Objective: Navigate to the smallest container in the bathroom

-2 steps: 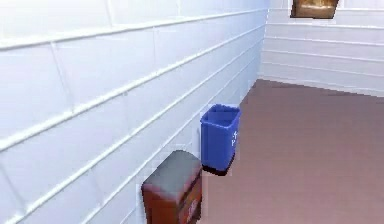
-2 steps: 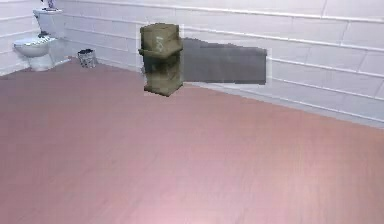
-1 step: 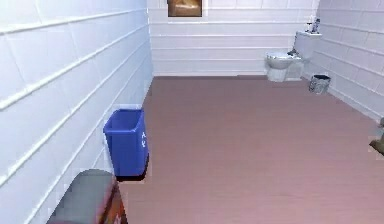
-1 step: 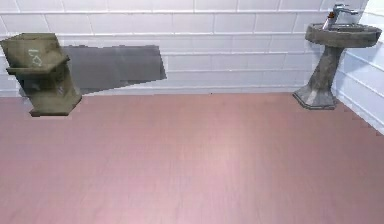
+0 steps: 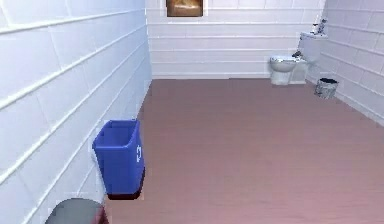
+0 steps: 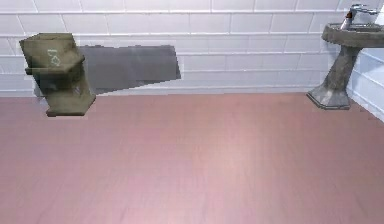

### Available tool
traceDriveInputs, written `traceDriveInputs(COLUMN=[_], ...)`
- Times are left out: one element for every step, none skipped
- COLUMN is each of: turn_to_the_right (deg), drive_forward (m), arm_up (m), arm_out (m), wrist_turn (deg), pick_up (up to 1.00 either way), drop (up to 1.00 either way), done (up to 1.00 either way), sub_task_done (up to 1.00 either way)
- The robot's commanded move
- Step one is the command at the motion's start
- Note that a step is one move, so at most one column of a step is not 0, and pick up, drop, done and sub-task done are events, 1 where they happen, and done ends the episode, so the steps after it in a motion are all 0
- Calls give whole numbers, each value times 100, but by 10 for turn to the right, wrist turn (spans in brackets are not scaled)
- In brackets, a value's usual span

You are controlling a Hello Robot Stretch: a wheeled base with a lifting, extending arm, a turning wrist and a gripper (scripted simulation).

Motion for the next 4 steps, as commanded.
traceDriveInputs(turn_to_the_right=[90, 0, 450, 330], drive_forward=[0, 65, 0, 0], arm_up=[0, 0, 0, 0], arm_out=[0, 0, 0, 0], wrist_turn=[0, 0, 0, 0], pick_up=[0, 0, 0, 0], drop=[0, 0, 0, 0], done=[0, 0, 0, 0], sub_task_done=[0, 0, 0, 0])
